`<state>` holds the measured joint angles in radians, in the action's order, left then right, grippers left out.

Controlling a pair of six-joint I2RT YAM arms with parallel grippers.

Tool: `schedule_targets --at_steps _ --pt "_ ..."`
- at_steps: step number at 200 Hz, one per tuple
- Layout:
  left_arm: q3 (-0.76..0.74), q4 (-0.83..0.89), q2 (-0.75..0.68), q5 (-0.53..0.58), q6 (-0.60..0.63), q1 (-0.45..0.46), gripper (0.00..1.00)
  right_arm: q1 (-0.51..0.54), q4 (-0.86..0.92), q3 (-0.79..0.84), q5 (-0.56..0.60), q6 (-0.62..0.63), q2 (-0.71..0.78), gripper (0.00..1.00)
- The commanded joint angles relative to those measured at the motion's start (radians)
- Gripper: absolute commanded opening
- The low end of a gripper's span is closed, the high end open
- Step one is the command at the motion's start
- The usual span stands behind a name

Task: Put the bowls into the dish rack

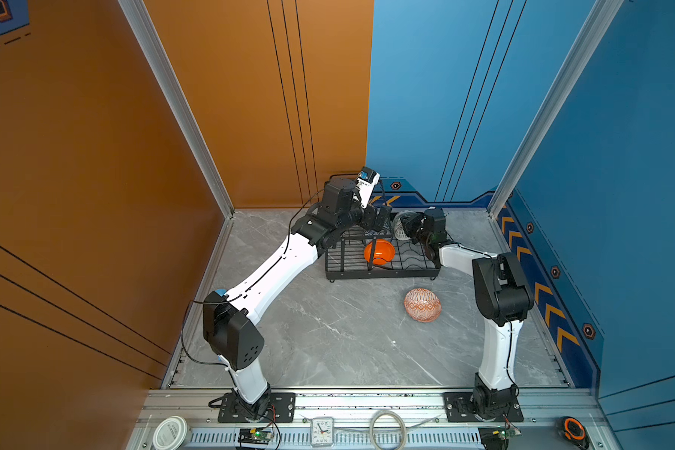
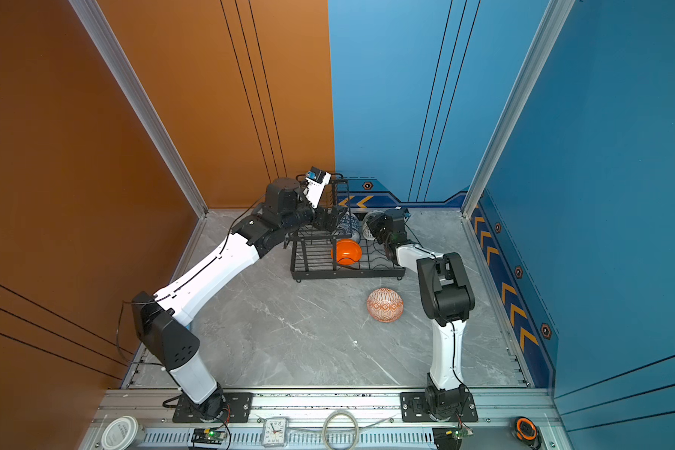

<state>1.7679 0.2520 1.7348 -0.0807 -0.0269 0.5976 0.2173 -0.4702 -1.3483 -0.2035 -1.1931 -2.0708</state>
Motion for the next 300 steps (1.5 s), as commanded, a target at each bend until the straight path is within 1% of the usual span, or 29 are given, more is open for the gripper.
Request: schedule_targets --at_steps 1,83,116,152,158,213,254,300 --pt "-0.006 -0.025 -0.008 -0.021 -0.016 -0.010 0.98 0.003 -0.101 -0.037 0.026 0.019 -0.024 0.00" --pt "-0.003 -0.033 0.011 -0.031 -0.035 -0.007 0.98 0.003 -0.143 0.036 0.035 0.015 -0.019 0.00" --pt "-0.010 -0.033 0.005 -0.030 -0.036 -0.007 0.98 0.001 -0.186 0.097 0.055 -0.011 -0.011 0.00" --pt "-0.011 -0.033 0.005 -0.031 -0.041 -0.006 0.98 0.004 -0.189 0.134 0.064 -0.017 -0.011 0.00" --pt "-0.012 -0.034 0.004 -0.032 -0.041 -0.006 0.98 0.005 -0.190 0.139 0.066 -0.016 0.022 0.00" --pt "-0.021 -0.042 0.003 -0.036 -0.048 0.000 0.98 0.014 -0.198 0.183 0.077 -0.017 0.047 0.00" --pt "-0.022 -0.042 0.000 -0.036 -0.047 0.004 0.98 0.020 -0.183 0.202 0.091 -0.020 0.061 0.00" --pt "-0.016 -0.042 0.003 -0.034 -0.044 0.014 0.98 0.034 -0.085 0.212 0.138 -0.047 0.091 0.00"
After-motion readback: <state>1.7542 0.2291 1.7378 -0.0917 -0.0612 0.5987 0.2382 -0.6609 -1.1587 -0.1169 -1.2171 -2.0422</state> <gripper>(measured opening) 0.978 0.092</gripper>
